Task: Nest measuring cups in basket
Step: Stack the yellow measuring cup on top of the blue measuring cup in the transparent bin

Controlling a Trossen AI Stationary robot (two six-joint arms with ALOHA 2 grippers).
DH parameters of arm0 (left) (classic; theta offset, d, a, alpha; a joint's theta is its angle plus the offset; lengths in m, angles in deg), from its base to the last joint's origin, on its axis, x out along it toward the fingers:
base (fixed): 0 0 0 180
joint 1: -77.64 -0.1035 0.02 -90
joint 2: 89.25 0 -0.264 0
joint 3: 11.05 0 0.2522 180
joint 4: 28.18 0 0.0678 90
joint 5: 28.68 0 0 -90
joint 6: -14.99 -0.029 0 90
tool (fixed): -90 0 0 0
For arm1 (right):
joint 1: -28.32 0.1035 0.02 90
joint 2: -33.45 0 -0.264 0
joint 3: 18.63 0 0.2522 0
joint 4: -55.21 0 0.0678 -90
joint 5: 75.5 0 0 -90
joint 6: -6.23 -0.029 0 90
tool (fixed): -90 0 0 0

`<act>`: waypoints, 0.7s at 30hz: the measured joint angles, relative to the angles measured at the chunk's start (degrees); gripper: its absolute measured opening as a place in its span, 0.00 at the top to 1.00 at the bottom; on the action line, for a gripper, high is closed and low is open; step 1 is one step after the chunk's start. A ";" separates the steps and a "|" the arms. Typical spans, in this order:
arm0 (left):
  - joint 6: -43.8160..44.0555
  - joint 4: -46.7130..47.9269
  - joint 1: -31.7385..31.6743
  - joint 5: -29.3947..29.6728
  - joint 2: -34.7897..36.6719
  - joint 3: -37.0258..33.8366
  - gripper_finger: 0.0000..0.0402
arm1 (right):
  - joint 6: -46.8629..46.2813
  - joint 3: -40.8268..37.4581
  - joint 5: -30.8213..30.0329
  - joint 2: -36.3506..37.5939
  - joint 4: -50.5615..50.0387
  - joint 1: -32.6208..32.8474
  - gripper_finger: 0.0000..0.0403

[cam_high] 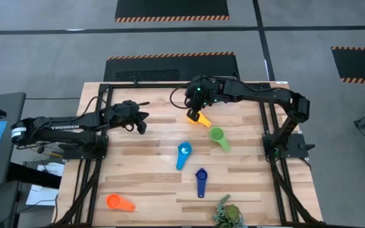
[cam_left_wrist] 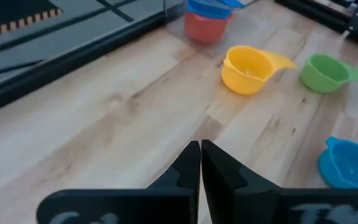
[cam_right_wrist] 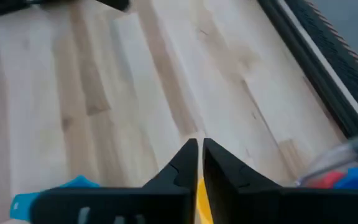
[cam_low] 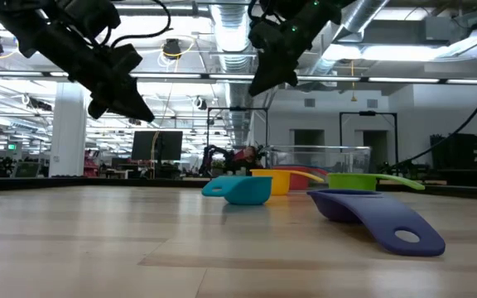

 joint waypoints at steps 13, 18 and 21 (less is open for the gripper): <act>0.60 -0.02 0.02 -1.87 -0.45 0.02 1.00 | 0.28 0.00 2.17 0.00 0.02 -0.02 0.55; 0.59 0.01 0.02 -1.84 -0.45 0.02 1.00 | 0.12 0.00 2.20 0.00 -0.13 -0.02 0.38; 0.59 0.01 0.02 -1.82 -0.43 0.02 1.00 | 0.07 0.00 2.18 0.00 -1.58 -0.02 0.32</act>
